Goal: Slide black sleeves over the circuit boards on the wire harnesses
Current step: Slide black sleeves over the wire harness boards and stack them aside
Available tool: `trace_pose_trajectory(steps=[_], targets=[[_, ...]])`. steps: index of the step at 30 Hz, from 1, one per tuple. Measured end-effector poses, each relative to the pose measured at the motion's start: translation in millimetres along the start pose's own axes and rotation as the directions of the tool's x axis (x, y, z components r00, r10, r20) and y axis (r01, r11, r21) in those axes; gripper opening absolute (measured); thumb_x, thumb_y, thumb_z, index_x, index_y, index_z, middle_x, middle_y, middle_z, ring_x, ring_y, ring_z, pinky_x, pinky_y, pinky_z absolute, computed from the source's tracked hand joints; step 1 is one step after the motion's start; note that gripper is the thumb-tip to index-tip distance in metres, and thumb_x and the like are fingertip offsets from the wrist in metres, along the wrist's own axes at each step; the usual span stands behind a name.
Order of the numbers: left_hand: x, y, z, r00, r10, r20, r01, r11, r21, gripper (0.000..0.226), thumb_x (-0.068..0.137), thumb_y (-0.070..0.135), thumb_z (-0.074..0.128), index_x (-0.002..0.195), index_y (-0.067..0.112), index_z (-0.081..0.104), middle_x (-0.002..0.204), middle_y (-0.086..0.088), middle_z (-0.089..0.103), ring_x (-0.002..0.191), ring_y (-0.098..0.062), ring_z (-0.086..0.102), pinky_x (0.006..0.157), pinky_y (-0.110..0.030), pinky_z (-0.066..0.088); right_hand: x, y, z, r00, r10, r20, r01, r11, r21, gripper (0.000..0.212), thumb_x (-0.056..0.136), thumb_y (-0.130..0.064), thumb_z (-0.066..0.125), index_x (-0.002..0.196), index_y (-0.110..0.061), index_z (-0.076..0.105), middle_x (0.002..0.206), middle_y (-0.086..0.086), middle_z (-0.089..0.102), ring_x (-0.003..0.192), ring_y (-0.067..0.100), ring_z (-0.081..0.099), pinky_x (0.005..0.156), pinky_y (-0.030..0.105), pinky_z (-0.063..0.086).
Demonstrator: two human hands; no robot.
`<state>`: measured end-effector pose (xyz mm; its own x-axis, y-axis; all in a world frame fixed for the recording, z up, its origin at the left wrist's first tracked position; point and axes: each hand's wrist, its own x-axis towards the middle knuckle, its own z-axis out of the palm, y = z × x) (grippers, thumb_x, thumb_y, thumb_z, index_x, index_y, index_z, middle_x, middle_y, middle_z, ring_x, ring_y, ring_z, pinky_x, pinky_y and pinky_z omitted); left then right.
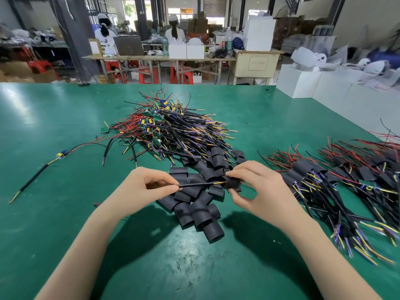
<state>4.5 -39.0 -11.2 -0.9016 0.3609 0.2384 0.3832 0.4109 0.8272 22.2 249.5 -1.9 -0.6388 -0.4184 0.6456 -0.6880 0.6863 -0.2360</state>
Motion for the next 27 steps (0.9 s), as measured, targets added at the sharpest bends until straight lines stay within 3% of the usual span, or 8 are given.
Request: trace_pose_trajectory(steps=[6,10,14,20,23,27], targets=[[2.1,4.7,27.7,0.996,-0.002,-0.088,0.008,0.997,0.071,0.015,0.082,0.008,0.076,0.08,0.023,0.077,0.075,0.008,0.074,0.069,-0.001,0.065,0.069,-0.013,0.049,0.0,4.2,2.9,0.991,-0.028,0.13,0.07,0.943,-0.325,0.018,0.07,-0.022,0.073,0.086,-0.015,0.067,0.083,-0.002,0.063,0.08,0.024,0.06,0.076,0.035,0.045],[3.2,7.3,35.9,0.994,0.002,-0.107,0.006,0.997,0.072,0.011,0.083,0.01,0.075,0.082,0.02,0.078,0.076,0.01,0.074,0.07,-0.003,0.067,0.069,-0.013,0.05,-2.1,5.8,6.9,0.987,0.014,0.158,0.055,0.903,-0.426,0.016,0.066,-0.028,0.072,0.079,-0.019,0.068,0.074,-0.005,0.062,0.074,0.022,0.06,0.079,0.034,0.039],[2.3,10.6,43.7,0.988,0.021,-0.152,-0.008,0.996,0.087,0.011,0.083,0.009,0.074,0.086,0.019,0.077,0.079,0.006,0.074,0.075,-0.01,0.068,0.072,-0.022,0.052,-2.1,0.4,11.7,0.985,0.06,0.164,0.008,0.922,-0.388,0.015,0.069,-0.032,0.07,0.078,-0.021,0.067,0.074,-0.006,0.062,0.075,0.021,0.06,0.081,0.034,0.039],[2.2,14.6,60.4,0.989,0.14,0.05,-0.146,0.975,0.166,0.056,0.083,0.004,0.07,0.134,0.024,0.056,0.122,0.005,0.064,0.115,-0.009,0.057,0.1,-0.023,0.043,-0.5,-14.7,20.1,0.986,0.057,0.155,-0.016,0.967,-0.255,0.018,0.071,-0.032,0.07,0.085,-0.021,0.068,0.079,-0.007,0.062,0.076,0.02,0.058,0.077,0.035,0.044],[2.9,10.6,56.1,0.986,0.158,0.042,-0.164,0.967,0.197,0.06,0.079,0.007,0.076,0.134,0.021,0.054,0.117,0.005,0.064,0.108,-0.009,0.058,0.093,-0.021,0.045,-1.1,-11.3,17.6,0.983,0.084,0.163,-0.037,0.961,-0.273,0.018,0.068,-0.028,0.074,0.083,-0.019,0.068,0.078,-0.005,0.063,0.074,0.022,0.059,0.073,0.035,0.045],[2.5,4.0,45.1,0.987,0.157,0.013,-0.154,0.943,0.296,0.038,0.073,0.011,0.083,0.108,0.015,0.07,0.094,0.006,0.067,0.088,-0.01,0.056,0.08,-0.025,0.046,-2.3,-7.8,16.2,0.979,0.115,0.171,-0.061,0.954,-0.292,0.019,0.068,-0.029,0.075,0.083,-0.019,0.068,0.078,-0.005,0.062,0.074,0.023,0.059,0.071,0.035,0.044]])
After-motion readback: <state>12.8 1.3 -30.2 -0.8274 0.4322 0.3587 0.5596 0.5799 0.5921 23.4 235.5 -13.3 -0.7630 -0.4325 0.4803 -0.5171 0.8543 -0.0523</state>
